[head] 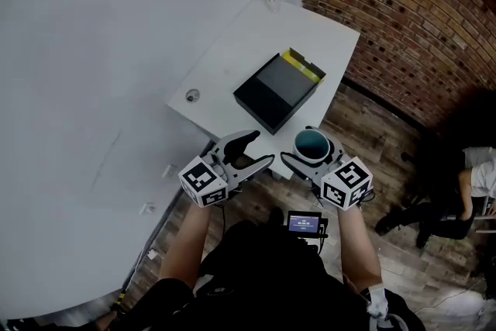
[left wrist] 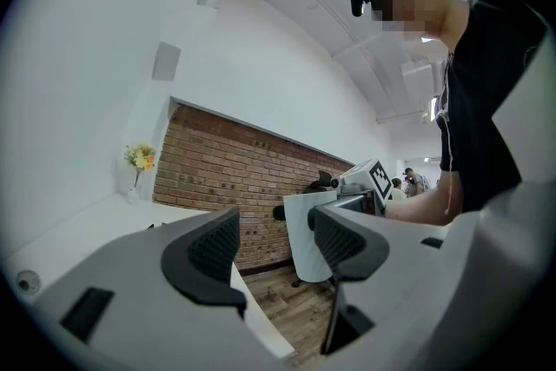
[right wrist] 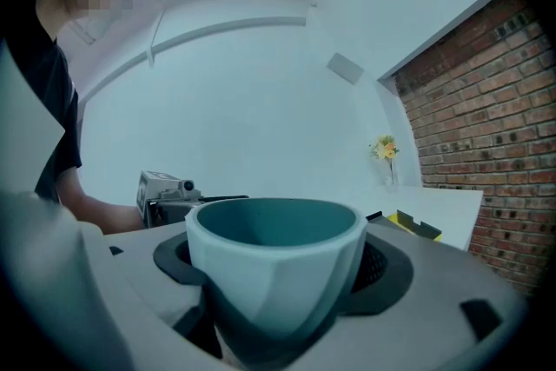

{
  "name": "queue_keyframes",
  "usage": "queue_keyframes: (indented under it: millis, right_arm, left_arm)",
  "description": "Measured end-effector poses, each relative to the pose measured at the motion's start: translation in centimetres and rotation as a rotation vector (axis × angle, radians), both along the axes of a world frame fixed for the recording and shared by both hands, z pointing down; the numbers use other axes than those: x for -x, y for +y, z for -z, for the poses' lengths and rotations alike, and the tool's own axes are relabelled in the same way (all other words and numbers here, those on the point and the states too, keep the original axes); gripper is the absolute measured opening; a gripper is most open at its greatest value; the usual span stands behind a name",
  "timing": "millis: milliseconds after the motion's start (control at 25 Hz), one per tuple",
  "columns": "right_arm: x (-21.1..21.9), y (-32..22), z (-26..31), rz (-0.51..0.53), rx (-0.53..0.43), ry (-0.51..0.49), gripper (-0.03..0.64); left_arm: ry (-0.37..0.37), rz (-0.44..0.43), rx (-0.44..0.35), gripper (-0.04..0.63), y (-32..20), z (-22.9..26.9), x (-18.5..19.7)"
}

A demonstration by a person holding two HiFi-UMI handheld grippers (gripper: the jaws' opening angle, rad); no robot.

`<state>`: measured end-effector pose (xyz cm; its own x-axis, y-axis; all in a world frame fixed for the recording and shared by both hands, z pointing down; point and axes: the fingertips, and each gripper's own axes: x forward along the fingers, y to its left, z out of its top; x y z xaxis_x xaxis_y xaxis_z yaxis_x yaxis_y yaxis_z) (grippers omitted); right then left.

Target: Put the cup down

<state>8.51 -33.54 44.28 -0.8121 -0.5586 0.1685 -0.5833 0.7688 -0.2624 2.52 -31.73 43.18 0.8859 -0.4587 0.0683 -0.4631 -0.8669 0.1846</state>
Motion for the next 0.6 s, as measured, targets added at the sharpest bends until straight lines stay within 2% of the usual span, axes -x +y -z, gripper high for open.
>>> queue_keyframes:
  millis: [360, 600]
  right_arm:
    - [1.2, -1.1, -0.8, 0.009, 0.014, 0.001, 0.399]
    - [2.3, -1.9, -1.9, 0.013, 0.019, 0.032, 0.399]
  left_arm:
    - [0.002, -0.001, 0.029, 0.275, -0.8, -1.0, 0.9]
    - [0.012, -0.035, 0.052, 0.275, -1.6, -1.5, 1.4]
